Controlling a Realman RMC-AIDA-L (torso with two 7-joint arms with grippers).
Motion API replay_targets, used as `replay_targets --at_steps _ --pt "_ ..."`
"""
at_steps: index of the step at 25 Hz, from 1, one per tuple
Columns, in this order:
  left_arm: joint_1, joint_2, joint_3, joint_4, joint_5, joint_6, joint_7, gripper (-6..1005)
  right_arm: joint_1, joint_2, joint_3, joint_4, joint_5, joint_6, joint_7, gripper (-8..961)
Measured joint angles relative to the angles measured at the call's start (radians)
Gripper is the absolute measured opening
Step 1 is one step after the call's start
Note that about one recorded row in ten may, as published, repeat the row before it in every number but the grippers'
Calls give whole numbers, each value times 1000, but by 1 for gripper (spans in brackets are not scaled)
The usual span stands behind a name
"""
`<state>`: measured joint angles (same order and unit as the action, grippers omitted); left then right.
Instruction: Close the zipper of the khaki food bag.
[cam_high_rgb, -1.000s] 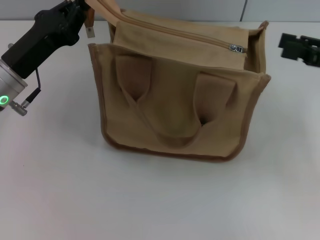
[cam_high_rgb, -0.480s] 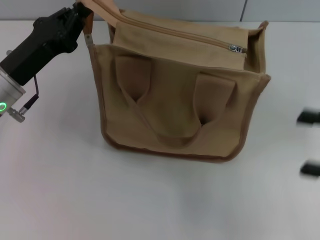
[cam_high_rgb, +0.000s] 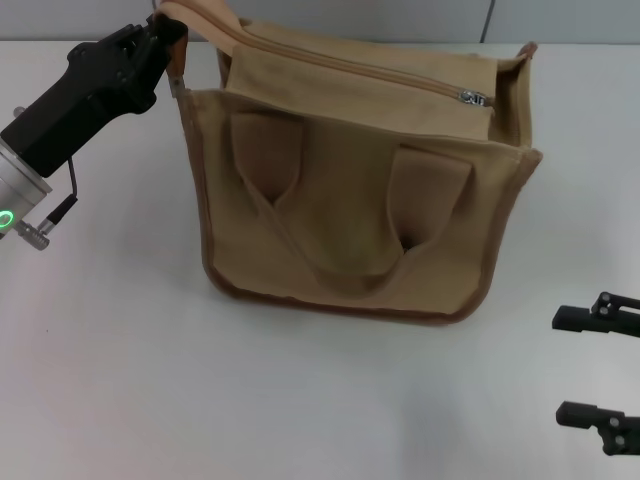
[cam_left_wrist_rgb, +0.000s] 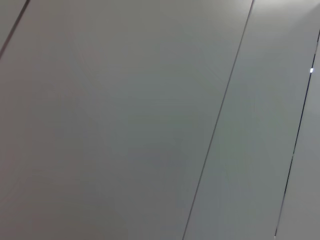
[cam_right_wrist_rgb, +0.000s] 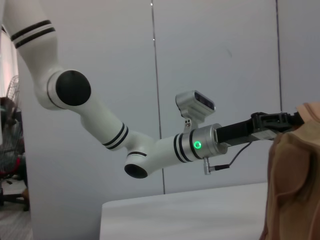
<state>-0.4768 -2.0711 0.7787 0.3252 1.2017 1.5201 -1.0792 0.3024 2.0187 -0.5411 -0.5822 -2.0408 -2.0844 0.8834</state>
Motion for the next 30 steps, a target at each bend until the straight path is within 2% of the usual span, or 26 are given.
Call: replay_targets --at_steps 10,13,16,17,18,21,24,25,26,27,30 --pt "6 8 3 47 40 5 -45 124 -1 -2 19 8 -2 4 4 768" --pt "12 9 3 85 72 1 -73 273 -1 -3 19 11 0 5 6 768" --pt "25 19 -3 185 144 -11 -150 401 -2 -3 20 12 1 5 11 768" --pt "36 36 -4 270 208 -16 -220 440 -2 -3 22 12 1 5 14 768" --pt "36 36 -4 270 208 -16 -220 479 -2 -3 22 12 1 5 14 768" --pt "40 77 -4 355 297 20 -299 580 -2 -4 30 12 -1 8 15 768" --pt "28 146 -8 412 385 131 -386 648 -1 -5 32 12 -3 22 18 768" --pt "25 159 -11 417 394 165 -402 671 -1 -5 32 12 -3 22 18 768" --pt "25 159 -11 417 394 165 -402 694 0 -6 32 12 -3 27 22 768" --pt "19 174 -27 419 396 242 -419 717 3 -7 32 12 -4 32 27 768" --pt "13 176 -47 416 393 319 -425 785 5 -7 32 12 -5 34 29 768"
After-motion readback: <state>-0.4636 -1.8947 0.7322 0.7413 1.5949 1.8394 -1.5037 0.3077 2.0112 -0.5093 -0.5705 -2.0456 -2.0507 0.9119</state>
